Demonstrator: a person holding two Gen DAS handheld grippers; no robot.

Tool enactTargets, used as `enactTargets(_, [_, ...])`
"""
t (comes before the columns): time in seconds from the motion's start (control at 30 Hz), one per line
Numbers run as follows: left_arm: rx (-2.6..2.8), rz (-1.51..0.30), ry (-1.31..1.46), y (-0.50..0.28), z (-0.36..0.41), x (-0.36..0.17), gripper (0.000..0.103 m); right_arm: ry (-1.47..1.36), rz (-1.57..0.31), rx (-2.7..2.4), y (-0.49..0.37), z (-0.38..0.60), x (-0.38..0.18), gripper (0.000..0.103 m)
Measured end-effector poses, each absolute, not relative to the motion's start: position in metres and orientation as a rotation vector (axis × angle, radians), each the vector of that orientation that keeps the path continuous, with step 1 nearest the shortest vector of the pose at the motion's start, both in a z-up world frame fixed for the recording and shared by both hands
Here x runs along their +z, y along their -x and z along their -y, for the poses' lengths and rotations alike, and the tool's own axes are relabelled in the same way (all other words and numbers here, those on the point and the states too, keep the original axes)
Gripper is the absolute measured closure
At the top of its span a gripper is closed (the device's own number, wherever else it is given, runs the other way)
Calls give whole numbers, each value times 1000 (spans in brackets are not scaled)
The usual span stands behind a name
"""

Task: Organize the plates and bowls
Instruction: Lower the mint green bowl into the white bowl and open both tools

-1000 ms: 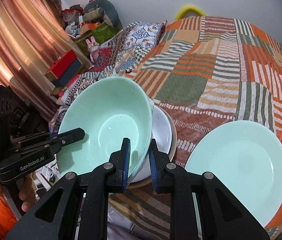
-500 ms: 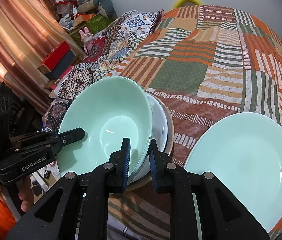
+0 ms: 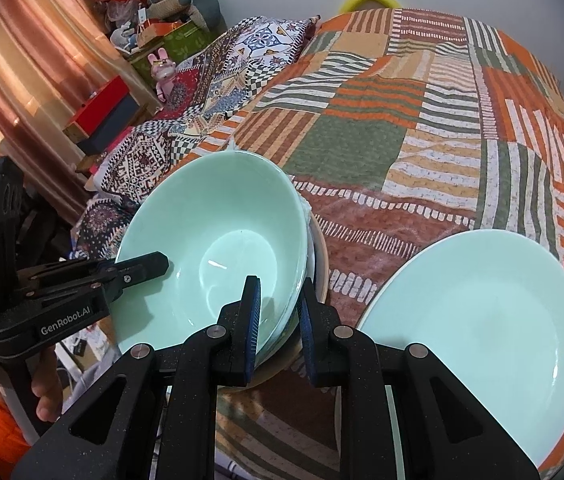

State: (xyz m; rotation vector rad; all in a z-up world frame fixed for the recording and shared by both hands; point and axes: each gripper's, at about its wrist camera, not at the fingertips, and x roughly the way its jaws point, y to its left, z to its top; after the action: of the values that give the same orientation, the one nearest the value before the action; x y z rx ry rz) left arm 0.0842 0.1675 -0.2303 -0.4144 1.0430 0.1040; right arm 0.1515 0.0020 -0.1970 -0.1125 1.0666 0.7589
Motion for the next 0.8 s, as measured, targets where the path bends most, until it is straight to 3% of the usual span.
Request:
enactTargets(0.5, [119, -1055, 341, -87, -160, -221, 92, 170, -1003, 728, -152, 4, -188, 83])
enactTargets(0.67, [116, -1065, 322, -84, -154, -218, 83, 157, -1022, 726, -150, 6, -190, 83])
enactTargets(0.8, [107, -1053, 299, -78, -147, -212, 68, 150, -1038, 723, -149, 10, -193, 82])
